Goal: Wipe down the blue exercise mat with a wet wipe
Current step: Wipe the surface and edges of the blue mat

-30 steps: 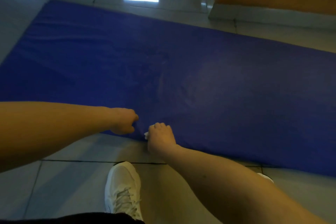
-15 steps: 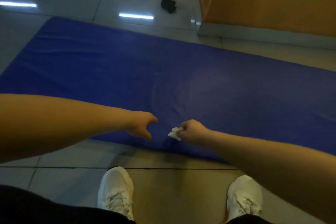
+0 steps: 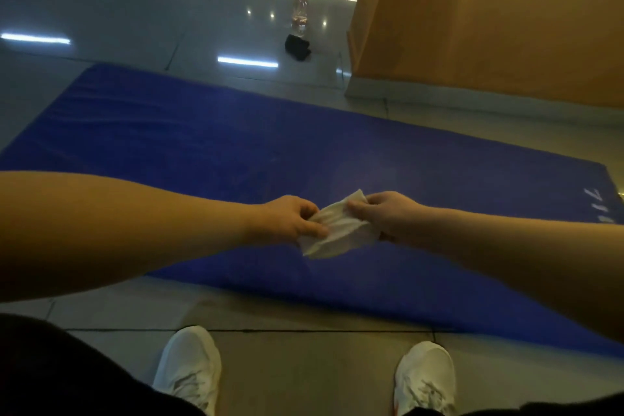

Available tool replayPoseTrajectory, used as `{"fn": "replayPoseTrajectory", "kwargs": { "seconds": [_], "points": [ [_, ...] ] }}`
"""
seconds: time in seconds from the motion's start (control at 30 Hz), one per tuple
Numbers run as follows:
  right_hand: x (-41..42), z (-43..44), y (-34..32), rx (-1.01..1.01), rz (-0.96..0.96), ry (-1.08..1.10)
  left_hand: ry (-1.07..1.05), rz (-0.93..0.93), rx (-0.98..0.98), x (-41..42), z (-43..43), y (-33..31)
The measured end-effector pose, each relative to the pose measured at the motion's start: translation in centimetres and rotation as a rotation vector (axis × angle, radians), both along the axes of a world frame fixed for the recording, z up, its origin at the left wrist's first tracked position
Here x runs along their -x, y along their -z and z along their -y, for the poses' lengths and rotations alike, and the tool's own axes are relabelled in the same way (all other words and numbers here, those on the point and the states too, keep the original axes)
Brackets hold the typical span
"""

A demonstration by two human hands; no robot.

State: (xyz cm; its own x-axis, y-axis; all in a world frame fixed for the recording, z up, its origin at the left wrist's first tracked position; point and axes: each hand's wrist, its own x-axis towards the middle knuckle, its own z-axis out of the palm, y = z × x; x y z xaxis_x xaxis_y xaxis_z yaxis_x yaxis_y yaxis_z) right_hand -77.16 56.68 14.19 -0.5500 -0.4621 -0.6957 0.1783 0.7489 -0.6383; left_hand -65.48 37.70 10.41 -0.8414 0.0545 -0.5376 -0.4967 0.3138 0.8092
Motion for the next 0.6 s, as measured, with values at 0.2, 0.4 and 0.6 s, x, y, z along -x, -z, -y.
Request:
{"fn": "replayPoseTrajectory", "kwargs": {
  "seconds": [0.2,0.4,0.6],
  "points": [
    [-0.4,-1.2,2.0,0.121,0.356,0.162,-0.09,0.134,-0.171,-1.3,-0.5,0.3],
    [-0.2,0.3,2.3,0.16,0.377,0.273,-0.212,0.108,-0.134,-0.6,-1.8,0.0],
    [-0.9,-0.1,3.8,0.108,0.503,0.326,-0.301,0.079,-0.124,-0.2,-2.4,0.5]
  ]
}}
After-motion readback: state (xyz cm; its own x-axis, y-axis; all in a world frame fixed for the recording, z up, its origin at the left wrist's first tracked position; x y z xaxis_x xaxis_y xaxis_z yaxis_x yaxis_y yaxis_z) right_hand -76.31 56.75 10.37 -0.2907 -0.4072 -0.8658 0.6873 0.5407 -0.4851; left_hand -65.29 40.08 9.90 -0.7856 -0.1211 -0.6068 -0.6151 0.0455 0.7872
